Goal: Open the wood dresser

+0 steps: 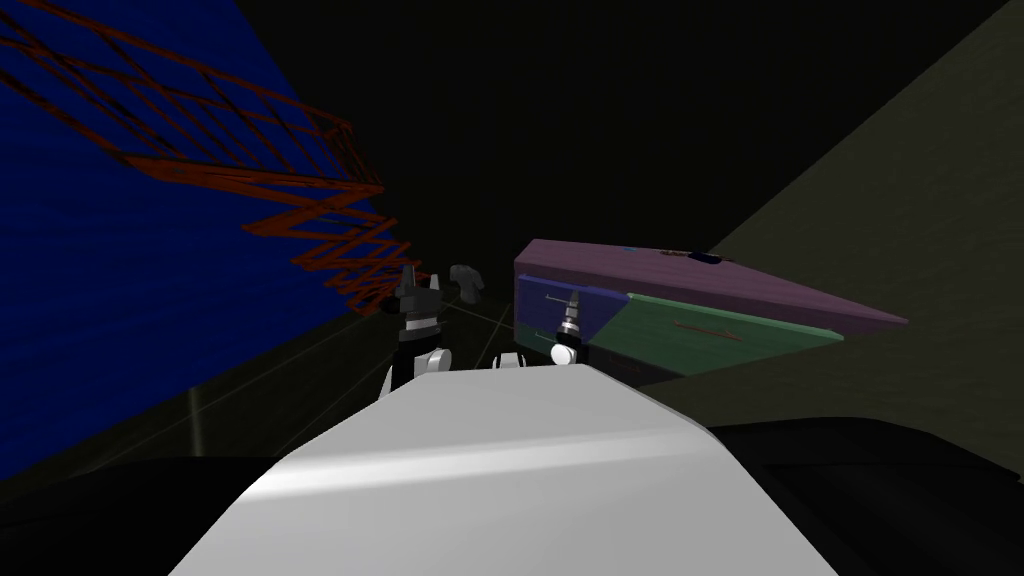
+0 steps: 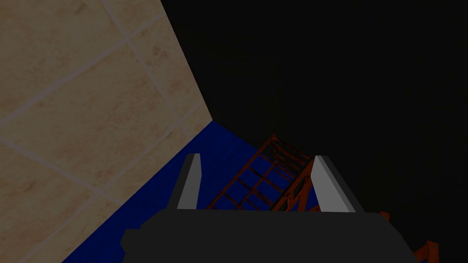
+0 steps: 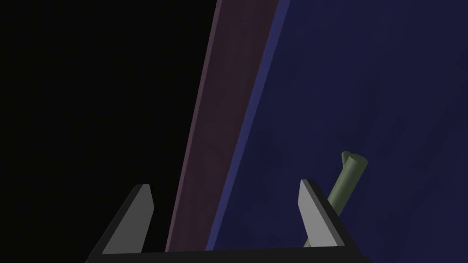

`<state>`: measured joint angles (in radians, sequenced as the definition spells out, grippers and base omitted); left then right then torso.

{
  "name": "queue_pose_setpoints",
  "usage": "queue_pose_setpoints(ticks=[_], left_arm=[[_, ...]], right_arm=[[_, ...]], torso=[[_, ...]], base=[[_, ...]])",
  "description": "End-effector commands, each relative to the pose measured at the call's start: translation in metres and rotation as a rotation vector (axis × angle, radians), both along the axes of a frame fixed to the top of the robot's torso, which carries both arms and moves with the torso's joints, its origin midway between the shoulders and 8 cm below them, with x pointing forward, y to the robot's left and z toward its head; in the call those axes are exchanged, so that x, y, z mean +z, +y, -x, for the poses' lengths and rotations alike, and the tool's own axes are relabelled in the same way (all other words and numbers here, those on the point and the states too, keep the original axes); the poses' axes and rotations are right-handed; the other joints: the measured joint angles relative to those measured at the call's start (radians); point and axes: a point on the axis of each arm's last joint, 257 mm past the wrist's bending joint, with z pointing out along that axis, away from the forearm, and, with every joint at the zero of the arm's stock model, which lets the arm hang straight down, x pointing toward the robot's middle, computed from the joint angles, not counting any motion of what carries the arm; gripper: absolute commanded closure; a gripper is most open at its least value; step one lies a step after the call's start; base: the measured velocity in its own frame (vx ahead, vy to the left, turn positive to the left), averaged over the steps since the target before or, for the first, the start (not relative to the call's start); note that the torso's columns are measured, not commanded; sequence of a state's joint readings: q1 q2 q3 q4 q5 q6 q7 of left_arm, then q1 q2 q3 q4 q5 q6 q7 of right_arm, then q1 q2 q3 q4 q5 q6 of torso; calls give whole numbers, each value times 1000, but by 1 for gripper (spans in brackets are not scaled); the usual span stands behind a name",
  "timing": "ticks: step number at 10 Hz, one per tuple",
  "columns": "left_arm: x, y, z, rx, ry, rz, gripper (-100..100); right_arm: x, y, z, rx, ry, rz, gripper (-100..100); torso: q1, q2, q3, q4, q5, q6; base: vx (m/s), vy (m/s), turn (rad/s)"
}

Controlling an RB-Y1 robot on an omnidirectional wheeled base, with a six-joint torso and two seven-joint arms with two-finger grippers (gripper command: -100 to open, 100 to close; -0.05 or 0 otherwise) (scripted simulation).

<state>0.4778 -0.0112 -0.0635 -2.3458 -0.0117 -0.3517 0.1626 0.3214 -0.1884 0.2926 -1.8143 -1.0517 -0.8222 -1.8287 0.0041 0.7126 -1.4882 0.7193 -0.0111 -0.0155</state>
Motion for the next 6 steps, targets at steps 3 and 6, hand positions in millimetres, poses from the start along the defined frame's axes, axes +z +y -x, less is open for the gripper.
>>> queue_pose_setpoints(ticks=[3,6], left_arm=[[0,0,0,0,0,0,0],[0,0,0,0,0,0,0]], right_arm=[[-36,11,-8,67,33,-145,-100],[-47,9,-9,90,21,-229,-100]], torso=[[1,1,0,1,1,0],[-1,11,4,11,8,9]], base=[[10,24,4],[3,60,52]])
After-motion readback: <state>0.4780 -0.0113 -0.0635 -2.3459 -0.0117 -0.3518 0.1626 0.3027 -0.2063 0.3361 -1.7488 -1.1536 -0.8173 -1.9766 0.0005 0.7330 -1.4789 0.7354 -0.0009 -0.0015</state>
